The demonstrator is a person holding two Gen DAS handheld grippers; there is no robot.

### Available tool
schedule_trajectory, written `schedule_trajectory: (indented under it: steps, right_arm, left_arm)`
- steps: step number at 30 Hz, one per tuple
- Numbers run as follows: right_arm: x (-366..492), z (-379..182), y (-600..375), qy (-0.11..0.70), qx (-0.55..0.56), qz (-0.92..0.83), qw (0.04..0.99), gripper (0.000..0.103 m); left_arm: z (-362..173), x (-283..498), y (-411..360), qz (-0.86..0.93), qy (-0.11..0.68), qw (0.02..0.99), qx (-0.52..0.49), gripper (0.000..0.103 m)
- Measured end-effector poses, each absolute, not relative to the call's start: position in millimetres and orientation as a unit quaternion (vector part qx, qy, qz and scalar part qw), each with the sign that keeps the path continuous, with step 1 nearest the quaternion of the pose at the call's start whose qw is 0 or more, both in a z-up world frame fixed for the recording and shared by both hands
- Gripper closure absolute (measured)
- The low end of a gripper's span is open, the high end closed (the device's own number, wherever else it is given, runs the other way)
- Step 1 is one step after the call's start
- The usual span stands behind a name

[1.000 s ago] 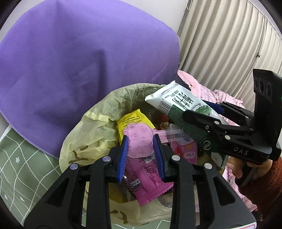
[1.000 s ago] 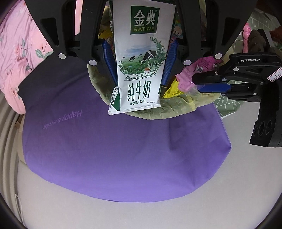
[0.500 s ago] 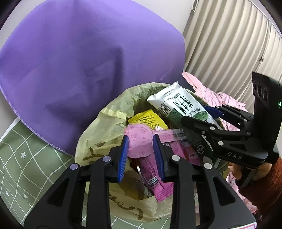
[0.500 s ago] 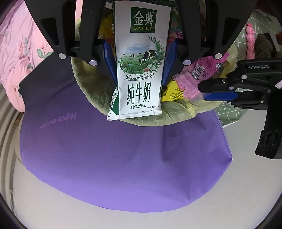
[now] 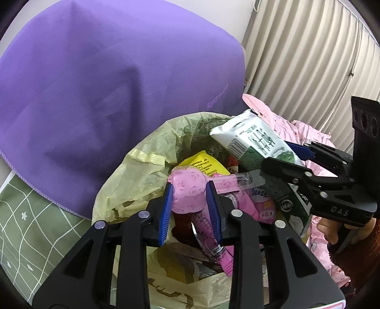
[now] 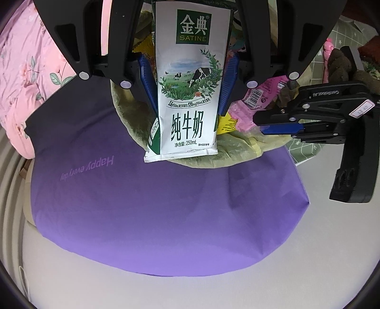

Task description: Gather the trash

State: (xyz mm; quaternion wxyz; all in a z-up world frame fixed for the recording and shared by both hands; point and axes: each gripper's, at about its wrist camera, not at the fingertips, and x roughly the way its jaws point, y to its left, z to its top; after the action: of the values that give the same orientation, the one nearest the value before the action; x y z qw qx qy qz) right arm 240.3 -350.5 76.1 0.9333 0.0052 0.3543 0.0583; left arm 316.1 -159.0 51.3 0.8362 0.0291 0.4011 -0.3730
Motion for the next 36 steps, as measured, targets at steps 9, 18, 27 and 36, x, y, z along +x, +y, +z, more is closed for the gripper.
schedule_trajectory:
  steps: [9, 18, 27, 36]
  right_arm:
    - [248.6, 72.7, -350.0, 0.355, -0.009, 0.088, 0.931, 0.056]
    - [247.7, 64.9, -351.8, 0.360, -0.002, 0.110, 0.926, 0.056]
    - [217.9, 75.6, -341.7, 0.339, 0.000, 0.054, 0.939, 0.048]
    - [157.7, 91.3, -306.3, 0.314, 0.004, 0.025, 0.949, 0.046]
  left_arm:
    - [48.5, 311.5, -170.7, -0.345, 0.410, 0.844, 0.017, 0.075]
    - [46.5, 295.7, -166.7, -0.335, 0.407, 0.850, -0.007, 0.075]
    - [61.5, 278.0, -134.0, -0.332, 0.382, 0.862, -0.018, 0.056]
    - [86.3, 205.8, -68.4, -0.256, 0.330, 0.908, -0.023, 0.042]
